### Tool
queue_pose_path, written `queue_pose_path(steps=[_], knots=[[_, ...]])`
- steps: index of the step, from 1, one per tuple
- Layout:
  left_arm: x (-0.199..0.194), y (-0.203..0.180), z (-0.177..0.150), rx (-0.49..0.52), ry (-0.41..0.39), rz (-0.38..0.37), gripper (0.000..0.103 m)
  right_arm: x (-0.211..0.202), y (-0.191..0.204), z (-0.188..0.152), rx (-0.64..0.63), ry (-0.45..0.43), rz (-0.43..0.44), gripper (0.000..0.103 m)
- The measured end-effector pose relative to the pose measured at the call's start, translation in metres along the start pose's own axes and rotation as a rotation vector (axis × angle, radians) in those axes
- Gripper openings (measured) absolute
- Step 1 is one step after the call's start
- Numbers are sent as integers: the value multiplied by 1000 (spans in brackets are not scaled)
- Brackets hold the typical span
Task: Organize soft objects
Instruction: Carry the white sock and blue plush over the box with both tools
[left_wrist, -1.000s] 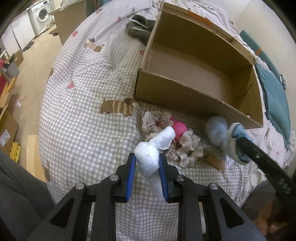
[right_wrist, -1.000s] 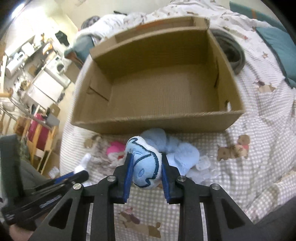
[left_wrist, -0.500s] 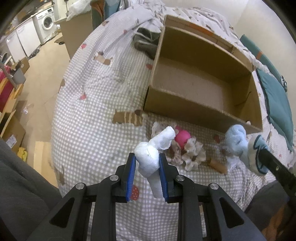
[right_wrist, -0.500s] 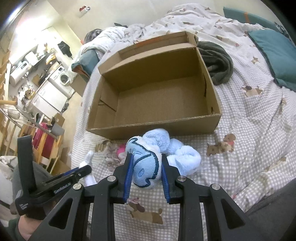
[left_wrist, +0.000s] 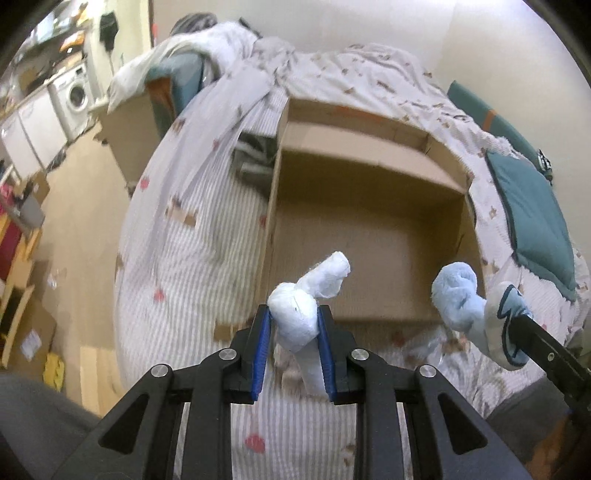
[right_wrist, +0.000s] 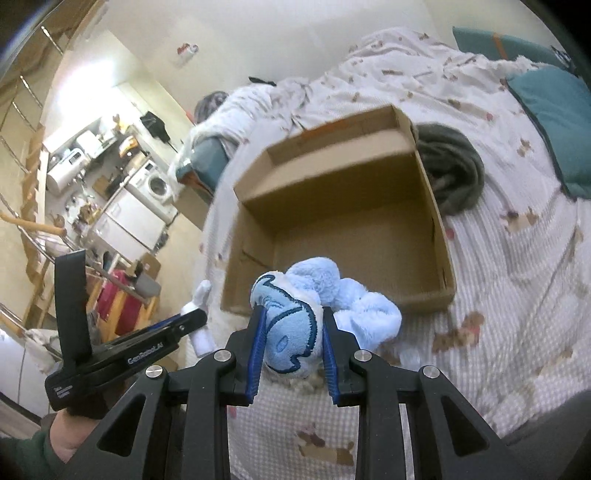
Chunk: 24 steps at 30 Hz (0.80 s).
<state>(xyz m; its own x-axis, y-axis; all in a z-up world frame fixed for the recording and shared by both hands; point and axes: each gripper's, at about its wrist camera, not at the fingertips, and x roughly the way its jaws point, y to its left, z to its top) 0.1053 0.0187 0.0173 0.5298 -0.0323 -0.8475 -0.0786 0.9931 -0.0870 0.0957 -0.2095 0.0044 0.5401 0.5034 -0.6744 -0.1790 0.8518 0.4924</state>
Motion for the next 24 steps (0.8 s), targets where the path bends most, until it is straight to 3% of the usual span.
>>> queue_pose_path(steps=[12,18,24], knots=[[36,-19,55,46,-18,33,22,29,-8,63,-15,-39,-14,29],[58,-34,62,98,-40,64,22,59,-22,74,16,-29,-19,29],[87,-44,64,105,0,62,22,84,-43,70,73,7,-24,29]])
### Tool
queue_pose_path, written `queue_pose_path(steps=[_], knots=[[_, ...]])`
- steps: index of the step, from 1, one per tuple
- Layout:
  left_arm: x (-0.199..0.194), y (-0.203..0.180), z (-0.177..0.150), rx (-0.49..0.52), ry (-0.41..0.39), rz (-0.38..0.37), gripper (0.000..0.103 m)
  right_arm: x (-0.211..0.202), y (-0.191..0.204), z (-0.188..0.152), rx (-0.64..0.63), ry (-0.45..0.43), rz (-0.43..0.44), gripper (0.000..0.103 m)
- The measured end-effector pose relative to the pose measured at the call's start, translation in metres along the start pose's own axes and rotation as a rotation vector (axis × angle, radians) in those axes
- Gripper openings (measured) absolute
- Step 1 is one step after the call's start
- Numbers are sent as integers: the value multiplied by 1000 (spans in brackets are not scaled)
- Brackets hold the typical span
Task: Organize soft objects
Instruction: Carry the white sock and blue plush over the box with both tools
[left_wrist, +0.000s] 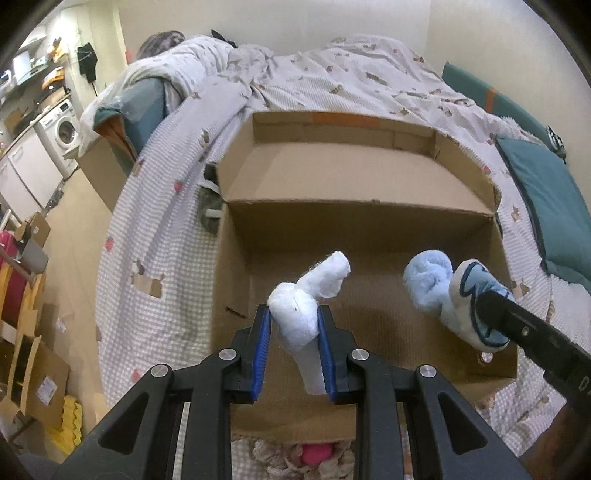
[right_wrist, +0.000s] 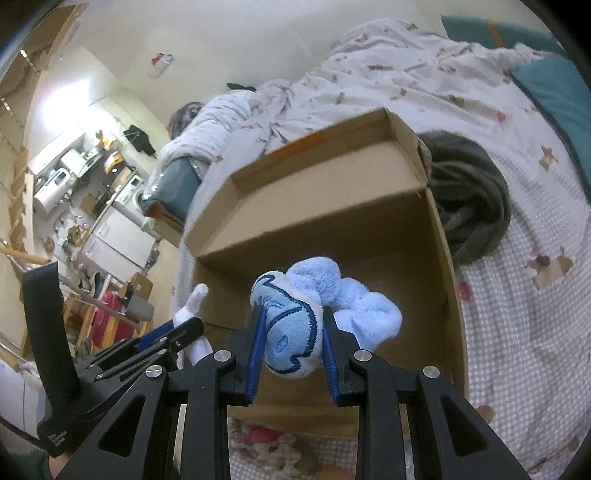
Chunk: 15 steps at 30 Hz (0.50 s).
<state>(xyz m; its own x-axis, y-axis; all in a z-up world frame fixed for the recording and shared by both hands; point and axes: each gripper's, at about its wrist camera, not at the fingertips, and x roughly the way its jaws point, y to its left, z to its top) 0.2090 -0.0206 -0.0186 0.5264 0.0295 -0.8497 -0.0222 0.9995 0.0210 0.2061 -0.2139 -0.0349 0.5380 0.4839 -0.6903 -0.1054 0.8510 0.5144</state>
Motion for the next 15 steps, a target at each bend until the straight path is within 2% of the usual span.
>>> queue_pose_path(steps=[10,15], knots=[[34,-11,-6,8,49,7,23,24,-9,-6,-5,73,-59,30],[41,-10,-9,9,65,15,23,31,-17,-7,28,93,-61,30]])
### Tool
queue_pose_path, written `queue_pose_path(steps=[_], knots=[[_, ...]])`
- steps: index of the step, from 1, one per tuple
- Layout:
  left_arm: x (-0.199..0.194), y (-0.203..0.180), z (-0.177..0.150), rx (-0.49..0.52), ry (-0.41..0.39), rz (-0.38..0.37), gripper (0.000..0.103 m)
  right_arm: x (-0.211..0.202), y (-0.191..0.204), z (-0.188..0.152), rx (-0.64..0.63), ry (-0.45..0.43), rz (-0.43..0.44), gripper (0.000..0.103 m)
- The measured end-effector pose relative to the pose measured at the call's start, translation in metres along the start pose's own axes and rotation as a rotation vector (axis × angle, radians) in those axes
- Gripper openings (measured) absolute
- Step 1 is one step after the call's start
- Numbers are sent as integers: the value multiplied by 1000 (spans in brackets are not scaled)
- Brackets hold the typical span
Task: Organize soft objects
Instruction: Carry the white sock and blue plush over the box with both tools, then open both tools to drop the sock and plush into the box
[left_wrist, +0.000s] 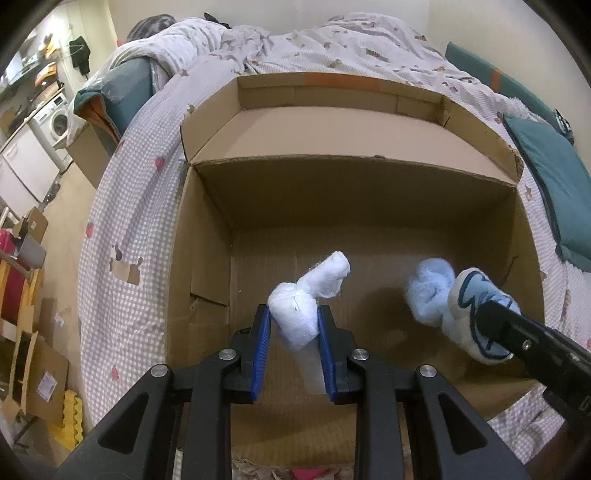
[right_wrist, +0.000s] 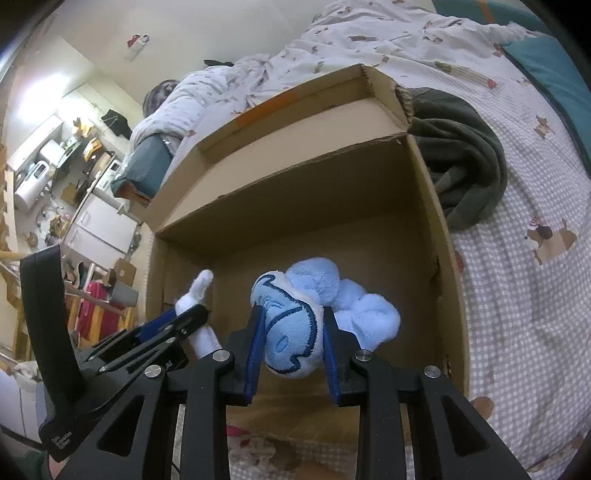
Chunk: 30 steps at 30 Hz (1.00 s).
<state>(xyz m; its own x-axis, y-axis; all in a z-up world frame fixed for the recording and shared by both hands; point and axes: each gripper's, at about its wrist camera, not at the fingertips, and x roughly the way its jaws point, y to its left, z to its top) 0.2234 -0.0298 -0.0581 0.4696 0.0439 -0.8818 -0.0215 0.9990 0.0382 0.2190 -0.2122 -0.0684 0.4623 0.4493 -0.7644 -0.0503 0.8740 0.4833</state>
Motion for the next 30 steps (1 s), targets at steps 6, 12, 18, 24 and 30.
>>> queue_pose_path(steps=[6,12,18,24,30], knots=[[4,5,-2,-14,18,-19,23,2,-2,2,14,0,4,31],[0,6,0,0,13,-22,25,0,2,4,5,-6,5,31],[-7,7,0,-23,2,-59,67,-2,-7,5,56,-11,20,35],[-13,5,1,-16,-2,-53,68,-16,-8,6,92,-64,30,86],[-16,11,0,-32,-3,-45,68,-29,-1,7,77,-120,16,94]])
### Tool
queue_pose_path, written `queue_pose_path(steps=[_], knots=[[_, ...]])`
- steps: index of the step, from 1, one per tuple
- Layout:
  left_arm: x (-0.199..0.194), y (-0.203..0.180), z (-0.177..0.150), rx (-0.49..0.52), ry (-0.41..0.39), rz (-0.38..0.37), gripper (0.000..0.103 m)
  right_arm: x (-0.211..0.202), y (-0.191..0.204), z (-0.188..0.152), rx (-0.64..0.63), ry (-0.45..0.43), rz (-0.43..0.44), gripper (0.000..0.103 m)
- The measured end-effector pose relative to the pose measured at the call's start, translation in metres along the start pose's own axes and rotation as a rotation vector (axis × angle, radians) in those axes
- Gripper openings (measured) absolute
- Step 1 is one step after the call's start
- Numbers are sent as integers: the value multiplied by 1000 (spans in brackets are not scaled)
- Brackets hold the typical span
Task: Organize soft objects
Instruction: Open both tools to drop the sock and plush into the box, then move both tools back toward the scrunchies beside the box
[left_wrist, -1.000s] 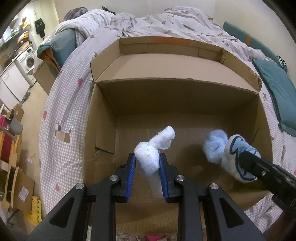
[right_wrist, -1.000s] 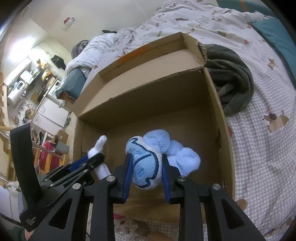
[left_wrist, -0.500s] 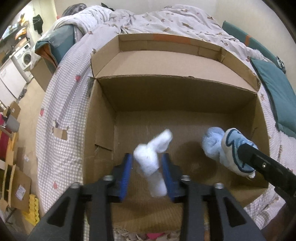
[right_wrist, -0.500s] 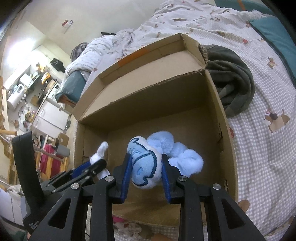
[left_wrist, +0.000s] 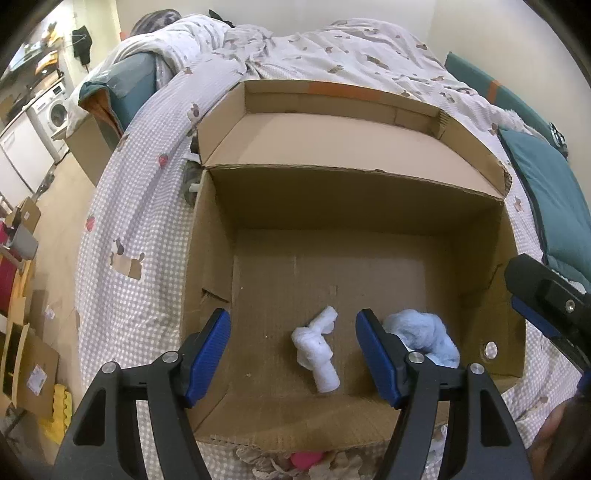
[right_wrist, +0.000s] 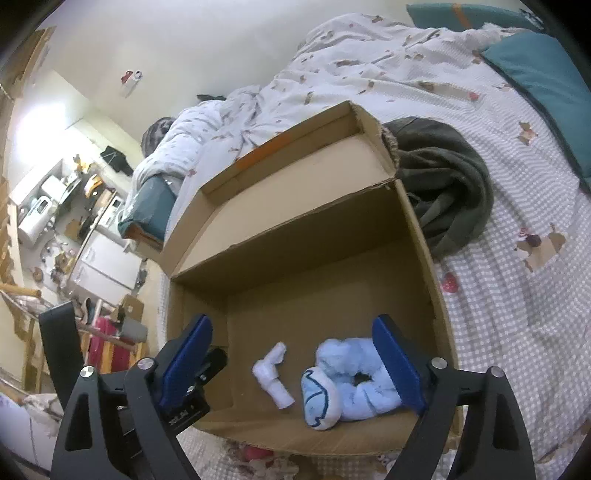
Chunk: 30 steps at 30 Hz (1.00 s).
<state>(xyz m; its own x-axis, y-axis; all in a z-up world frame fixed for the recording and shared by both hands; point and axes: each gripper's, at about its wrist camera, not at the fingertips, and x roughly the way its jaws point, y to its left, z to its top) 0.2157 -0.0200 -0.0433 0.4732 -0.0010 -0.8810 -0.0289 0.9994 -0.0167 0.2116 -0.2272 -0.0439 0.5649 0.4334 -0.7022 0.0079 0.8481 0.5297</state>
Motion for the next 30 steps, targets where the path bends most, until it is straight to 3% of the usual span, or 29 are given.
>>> queue_pose_path(steps=[18,30], knots=[[-24,10,-10,4,-21,22,68,2,-8,-5,50,32,25,94],[-53,41,-39,-55,-27,9,68,-23,-5,-23,-12,8,-5,94]])
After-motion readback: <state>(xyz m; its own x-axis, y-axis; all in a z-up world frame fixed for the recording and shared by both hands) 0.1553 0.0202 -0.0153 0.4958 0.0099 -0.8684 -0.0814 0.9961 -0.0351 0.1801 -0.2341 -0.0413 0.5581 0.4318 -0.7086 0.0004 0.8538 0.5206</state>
